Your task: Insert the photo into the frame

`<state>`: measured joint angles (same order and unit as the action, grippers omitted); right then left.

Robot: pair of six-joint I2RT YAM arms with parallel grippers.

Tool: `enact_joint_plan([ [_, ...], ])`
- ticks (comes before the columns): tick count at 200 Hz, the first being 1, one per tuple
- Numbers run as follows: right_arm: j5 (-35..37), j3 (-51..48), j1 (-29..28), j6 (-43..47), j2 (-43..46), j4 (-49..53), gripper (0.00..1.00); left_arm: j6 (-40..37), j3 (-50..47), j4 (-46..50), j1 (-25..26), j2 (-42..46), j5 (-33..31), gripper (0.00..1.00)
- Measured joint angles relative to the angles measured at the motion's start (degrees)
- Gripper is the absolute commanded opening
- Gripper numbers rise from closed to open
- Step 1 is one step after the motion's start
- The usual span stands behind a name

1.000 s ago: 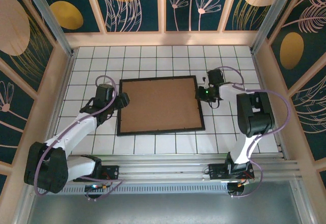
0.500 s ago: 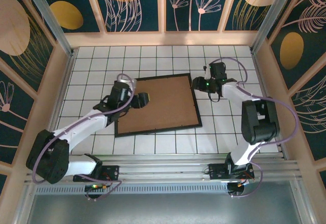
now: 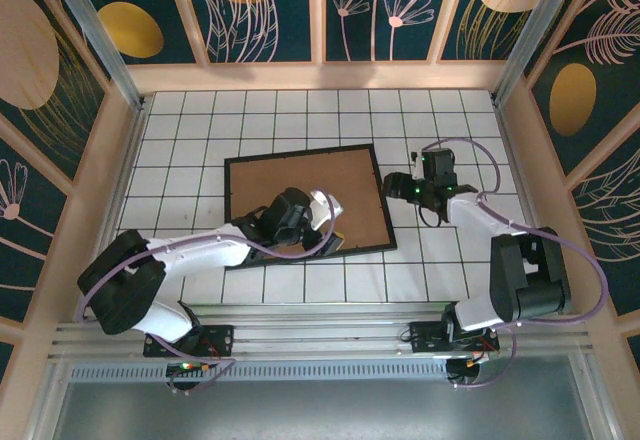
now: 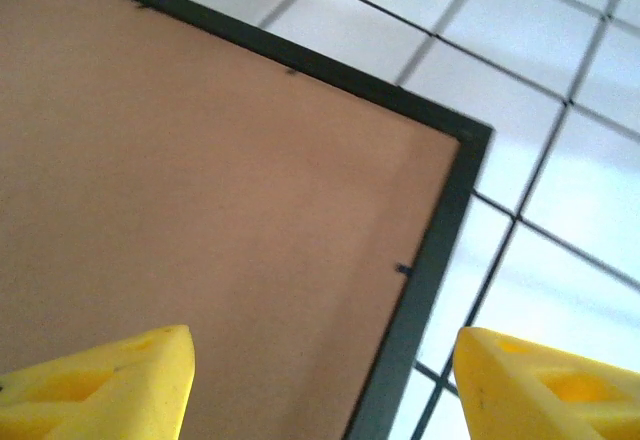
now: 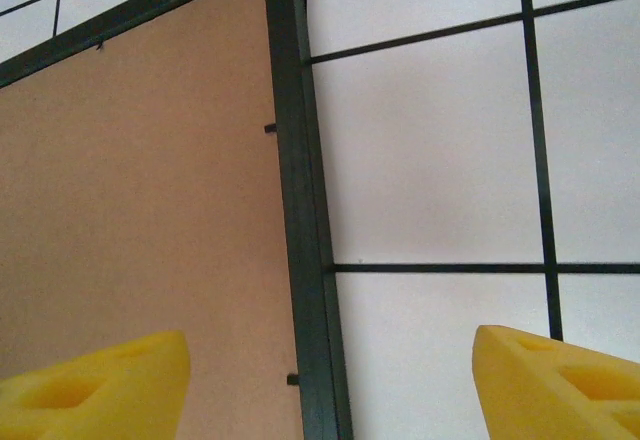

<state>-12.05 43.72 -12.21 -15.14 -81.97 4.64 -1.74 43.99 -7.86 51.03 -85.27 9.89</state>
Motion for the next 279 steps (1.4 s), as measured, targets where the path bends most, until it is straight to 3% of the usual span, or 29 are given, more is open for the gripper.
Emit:
enact_joint_plan([
  [56,-2.0,-3.5,0.0,-0.4,0.8,-3.2,0.75,-18.4,0.2,2.8,2.2,-4.3,2.4,0.7],
  [111,-3.1,-4.9,0.0,-0.7,0.8,-4.6,0.74,-29.9,4.1,6.8,2.3,-10.0,3.0,0.67],
  [187,-3.3,-5.2,0.0,-0.7,0.8,-4.9,0.74,-34.2,9.0,10.0,2.3,-17.0,3.4,0.53],
  [279,-3.9,-5.2,0.0,-0.7,-0.7,-4.8,0.73,-35.8,9.6,10.7,2.3,-17.5,3.2,0.35],
])
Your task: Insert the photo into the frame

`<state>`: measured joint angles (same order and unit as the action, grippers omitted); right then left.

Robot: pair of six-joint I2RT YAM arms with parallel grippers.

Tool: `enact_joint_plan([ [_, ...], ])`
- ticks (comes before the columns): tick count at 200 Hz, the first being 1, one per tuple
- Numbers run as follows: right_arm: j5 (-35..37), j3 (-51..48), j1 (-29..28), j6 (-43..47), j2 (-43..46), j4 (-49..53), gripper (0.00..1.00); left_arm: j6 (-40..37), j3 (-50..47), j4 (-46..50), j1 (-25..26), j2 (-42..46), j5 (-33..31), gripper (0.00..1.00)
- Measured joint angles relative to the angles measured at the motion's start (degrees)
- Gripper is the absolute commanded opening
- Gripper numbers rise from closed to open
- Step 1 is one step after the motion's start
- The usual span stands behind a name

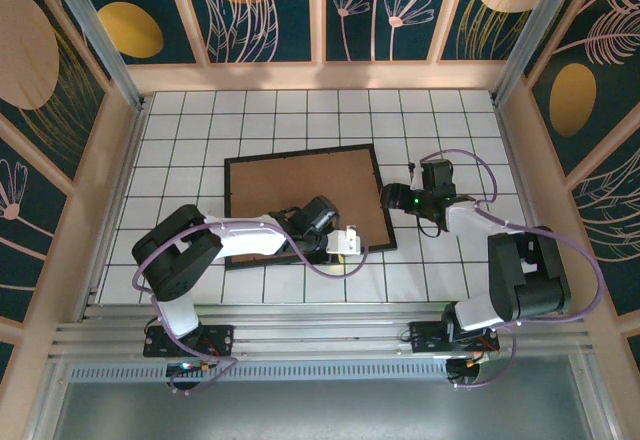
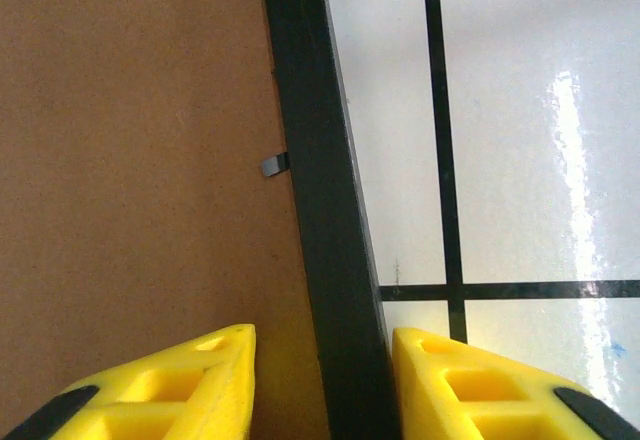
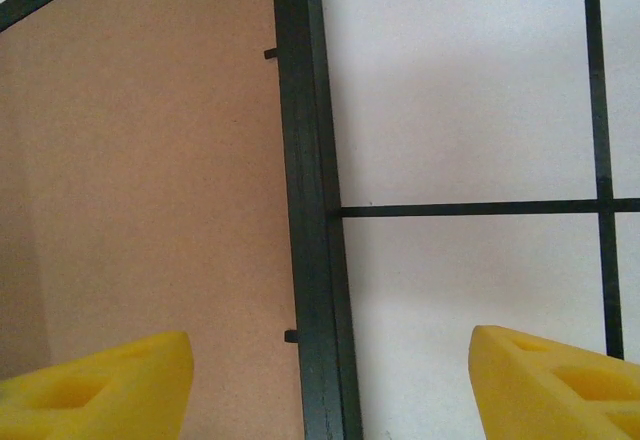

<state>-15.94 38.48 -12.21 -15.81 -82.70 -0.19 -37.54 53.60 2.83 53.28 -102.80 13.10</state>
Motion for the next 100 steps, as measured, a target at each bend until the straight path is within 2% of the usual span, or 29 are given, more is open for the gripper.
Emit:
enact_joint_plan([
  [72,-1.9,0.0,0.0,0.0,0.0,1.3,0.73,1.8,-0.9,-1.3,0.5,0.7,-0.1,0.16],
  [100,-4.2,0.0,0.0,-0.3,0.0,2.8,0.74,4.0,-1.1,-2.2,0.5,0.8,-0.7,0.14],
])
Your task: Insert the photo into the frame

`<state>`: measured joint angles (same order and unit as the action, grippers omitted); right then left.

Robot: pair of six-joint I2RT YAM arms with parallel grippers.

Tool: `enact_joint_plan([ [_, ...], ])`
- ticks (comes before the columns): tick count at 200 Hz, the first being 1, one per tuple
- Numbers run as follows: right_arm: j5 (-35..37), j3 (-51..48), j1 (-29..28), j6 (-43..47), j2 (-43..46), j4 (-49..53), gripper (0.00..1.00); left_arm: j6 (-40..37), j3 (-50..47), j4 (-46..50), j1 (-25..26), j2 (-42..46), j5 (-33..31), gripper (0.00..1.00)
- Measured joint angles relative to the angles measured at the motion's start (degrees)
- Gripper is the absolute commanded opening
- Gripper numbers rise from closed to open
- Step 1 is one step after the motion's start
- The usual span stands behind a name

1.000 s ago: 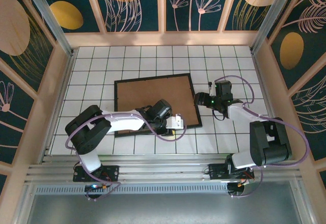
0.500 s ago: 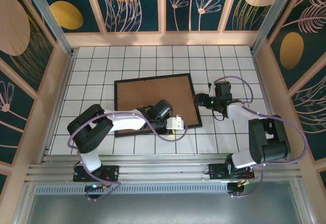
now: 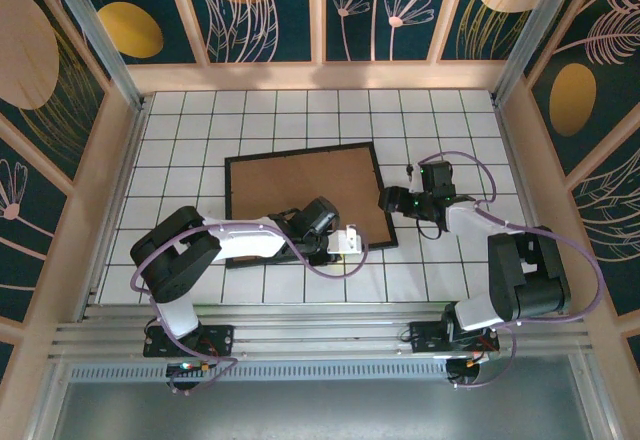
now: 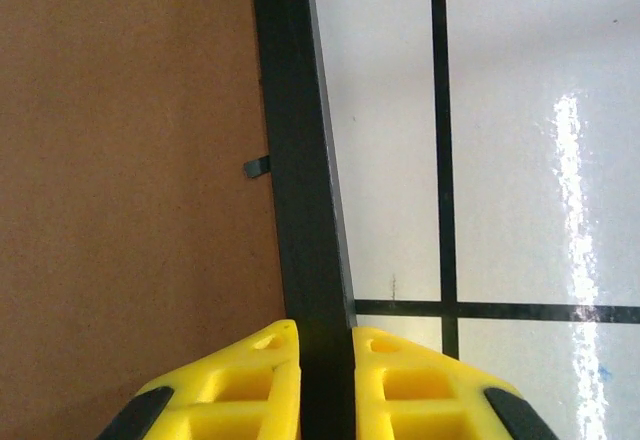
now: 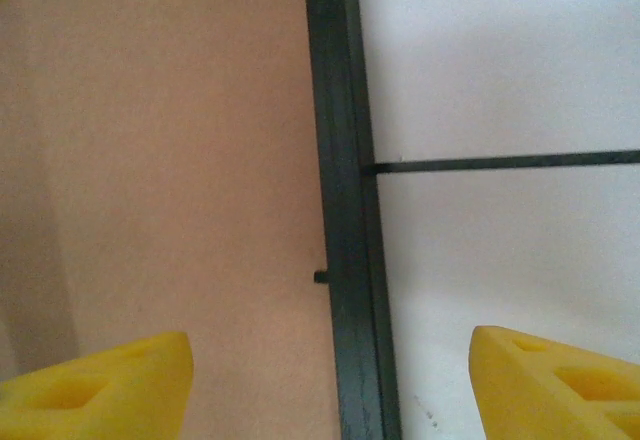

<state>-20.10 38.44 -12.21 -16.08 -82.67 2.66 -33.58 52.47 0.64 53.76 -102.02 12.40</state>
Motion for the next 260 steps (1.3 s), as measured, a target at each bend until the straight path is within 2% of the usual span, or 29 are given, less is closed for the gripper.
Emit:
enact_joint_plan([
  [67,-6.3,-3.1,1.5,-0.8,0.9,3.6,0.77,5.0,-1.2,-1.4,0.0,1.4,-0.9,0.13],
  [121,-14.0,-6.6,2.1,-4.1,1.5,1.1,0.76,9.2,-2.8,-5.1,-1.4,5.9,0.9,0.14],
  [149,-18.8,-9.0,2.3,-8.4,2.2,-3.7,0.69,10.7,-3.7,-7.4,-2.1,6.5,2.0,0.16],
  [188,-21.8,-11.9,4.0,-13.6,2.3,-10.1,0.45,10.8,-5.2,-9.2,-2.4,6.5,2.2,0.21],
  [226,-23.8,-12.7,4.3,-16.7,2.3,-13.5,0.35,10.0,-6.1,-10.9,-2.4,6.5,1.3,0.39],
  [260,-25.4,-12.7,4.2,-18.9,2.4,-15.5,0.31,9.4,-7.5,-13.0,-2.2,8.3,-1.0,0.53],
])
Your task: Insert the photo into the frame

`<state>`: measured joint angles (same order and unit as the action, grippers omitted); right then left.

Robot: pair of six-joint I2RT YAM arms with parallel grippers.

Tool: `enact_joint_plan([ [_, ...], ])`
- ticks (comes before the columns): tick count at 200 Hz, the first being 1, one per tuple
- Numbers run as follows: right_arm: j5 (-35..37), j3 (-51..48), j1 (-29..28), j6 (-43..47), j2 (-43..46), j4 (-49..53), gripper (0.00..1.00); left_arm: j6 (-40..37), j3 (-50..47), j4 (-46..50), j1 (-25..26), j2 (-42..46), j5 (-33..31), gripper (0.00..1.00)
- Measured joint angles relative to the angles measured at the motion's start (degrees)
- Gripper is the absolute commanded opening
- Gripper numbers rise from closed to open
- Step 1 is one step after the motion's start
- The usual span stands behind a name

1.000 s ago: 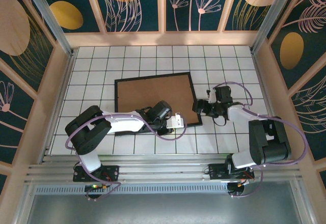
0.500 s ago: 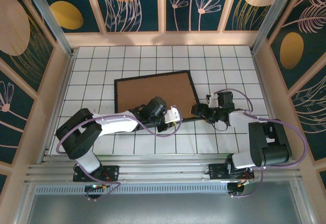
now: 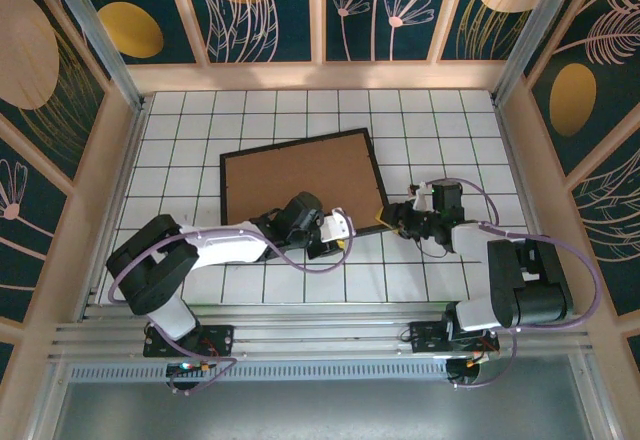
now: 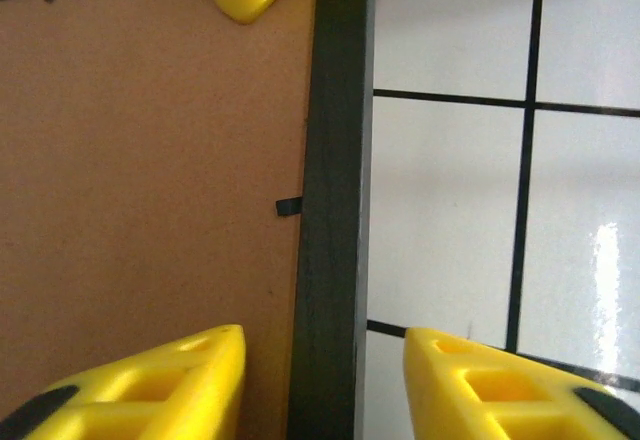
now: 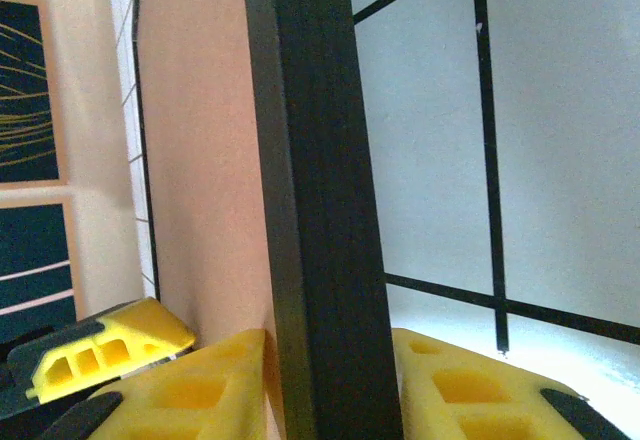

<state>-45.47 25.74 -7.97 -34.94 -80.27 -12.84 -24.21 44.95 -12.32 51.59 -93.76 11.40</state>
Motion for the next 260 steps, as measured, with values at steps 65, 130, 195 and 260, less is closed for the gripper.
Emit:
enact_joint_plan([
  [65,-0.5,0.2,-2.3,-6.2,1.4,-0.7,0.29,-5.7,-3.8,-2.7,5.3,5.8,-13.6,0.8],
  [130,-0.7,2.5,-3.9,-12.2,2.0,-0.3,0.28,-14.1,-4.3,-4.9,9.4,5.6,-27.9,0.74],
  [195,-1.3,2.7,-4.2,-17.1,2.4,-0.3,0.28,-19.8,-4.9,-8.3,11.5,1.7,-37.0,0.64],
  [260,-2.0,2.9,-4.6,-19.9,2.1,-1.7,0.27,-24.0,-6.5,-13.6,12.0,0.2,-42.6,0.52],
])
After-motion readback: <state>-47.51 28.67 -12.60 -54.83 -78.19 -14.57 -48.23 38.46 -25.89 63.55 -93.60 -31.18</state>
